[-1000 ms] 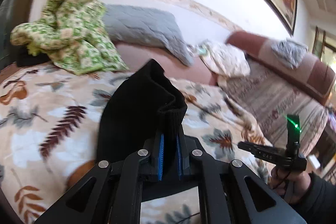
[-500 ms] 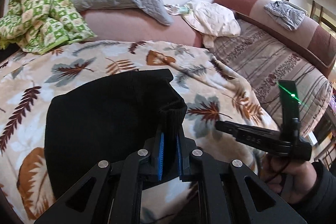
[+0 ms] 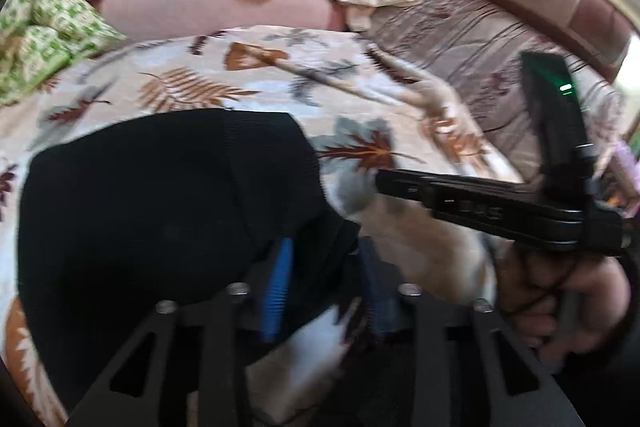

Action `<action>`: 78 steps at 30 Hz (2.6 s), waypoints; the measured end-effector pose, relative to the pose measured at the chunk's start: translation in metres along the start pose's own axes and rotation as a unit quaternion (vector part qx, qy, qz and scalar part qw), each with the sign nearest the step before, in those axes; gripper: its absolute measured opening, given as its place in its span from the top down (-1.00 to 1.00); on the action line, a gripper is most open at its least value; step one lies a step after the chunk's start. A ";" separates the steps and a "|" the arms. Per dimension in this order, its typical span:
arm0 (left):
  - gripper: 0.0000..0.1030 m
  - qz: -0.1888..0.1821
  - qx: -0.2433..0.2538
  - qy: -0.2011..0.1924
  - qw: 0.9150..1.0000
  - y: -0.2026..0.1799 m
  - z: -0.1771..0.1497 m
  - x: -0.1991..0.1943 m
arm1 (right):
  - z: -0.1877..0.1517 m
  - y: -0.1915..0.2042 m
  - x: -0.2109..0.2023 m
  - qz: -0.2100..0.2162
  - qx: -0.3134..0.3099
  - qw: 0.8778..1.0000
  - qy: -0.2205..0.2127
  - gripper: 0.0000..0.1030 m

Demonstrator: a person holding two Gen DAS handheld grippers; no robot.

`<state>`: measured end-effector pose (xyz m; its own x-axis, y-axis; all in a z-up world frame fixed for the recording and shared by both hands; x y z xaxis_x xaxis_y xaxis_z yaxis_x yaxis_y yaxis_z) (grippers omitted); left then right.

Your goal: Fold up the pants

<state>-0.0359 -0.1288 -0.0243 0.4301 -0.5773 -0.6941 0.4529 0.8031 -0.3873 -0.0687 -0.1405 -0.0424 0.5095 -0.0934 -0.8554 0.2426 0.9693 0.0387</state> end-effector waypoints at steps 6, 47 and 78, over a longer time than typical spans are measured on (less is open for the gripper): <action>0.20 -0.018 -0.032 -0.039 0.999 0.014 0.003 -0.034 | 0.014 0.011 -0.018 -0.003 -0.019 0.999 -0.049 0.46; 0.73 0.019 -0.246 -0.100 0.964 0.152 0.065 -0.061 | 0.050 0.115 0.013 0.197 -0.226 0.954 -0.023 0.27; 0.73 0.173 -0.191 -0.071 0.964 0.168 0.039 0.008 | 0.028 0.052 -0.124 0.034 -0.180 0.976 -0.119 -0.19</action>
<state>0.0741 -0.0038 -0.0713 0.6179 -0.2584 -0.7426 -0.0458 0.9310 -0.3620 -0.0960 -0.0853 0.0801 0.7015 -0.0347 -0.7119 -0.0825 0.9882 -0.1294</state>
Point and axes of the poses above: each gripper's, at about its wrist camera, not at the fingertips, and x roughly the way its jaws point, y to its left, z to its top, the point moved 10 cm from there along x, roughly the way its jaws point, and after that the axes turned 10 degrees about -x, right-handed, at the moved point
